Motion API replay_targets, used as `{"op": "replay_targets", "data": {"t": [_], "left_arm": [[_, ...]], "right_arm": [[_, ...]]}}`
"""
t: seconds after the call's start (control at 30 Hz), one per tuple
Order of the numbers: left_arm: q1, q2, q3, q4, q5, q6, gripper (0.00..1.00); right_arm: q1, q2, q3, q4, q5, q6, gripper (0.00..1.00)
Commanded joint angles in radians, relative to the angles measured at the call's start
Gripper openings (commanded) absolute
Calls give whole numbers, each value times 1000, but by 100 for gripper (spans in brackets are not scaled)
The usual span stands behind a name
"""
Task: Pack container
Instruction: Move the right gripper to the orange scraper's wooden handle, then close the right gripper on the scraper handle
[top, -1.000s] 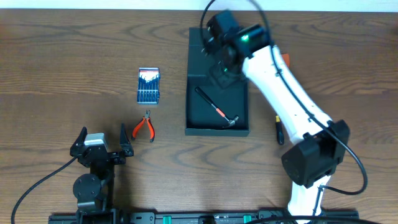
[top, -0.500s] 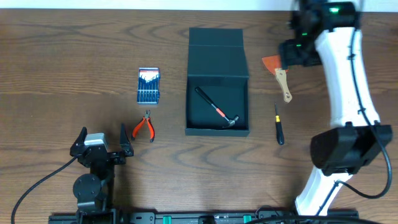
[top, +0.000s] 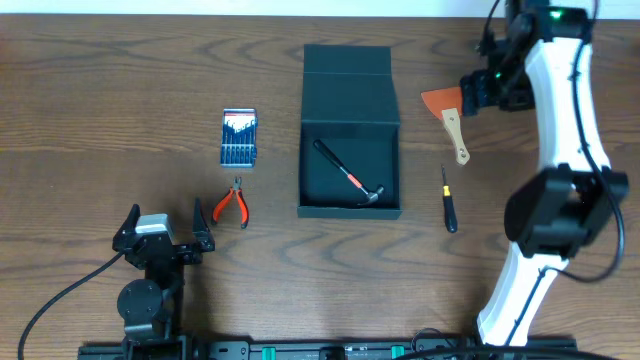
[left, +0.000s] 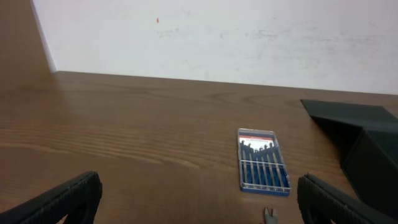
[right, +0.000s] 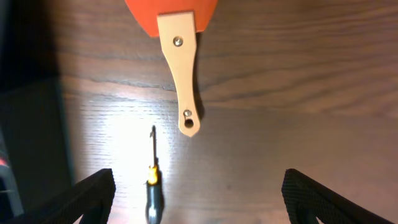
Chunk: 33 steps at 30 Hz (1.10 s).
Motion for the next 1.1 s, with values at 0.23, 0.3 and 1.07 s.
{"op": "replay_targets", "data": {"t": [0.23, 0.3, 1.07], "left_arm": [[-5, -6, -11, -40, 11, 17, 98], [-5, -6, -11, -40, 11, 17, 99], [-5, -6, -11, -40, 11, 17, 99]], "right_arm": [[10, 210, 11, 31, -16, -111, 86], [16, 237, 11, 33, -17, -128, 85], [32, 281, -17, 110, -17, -137, 85]]}}
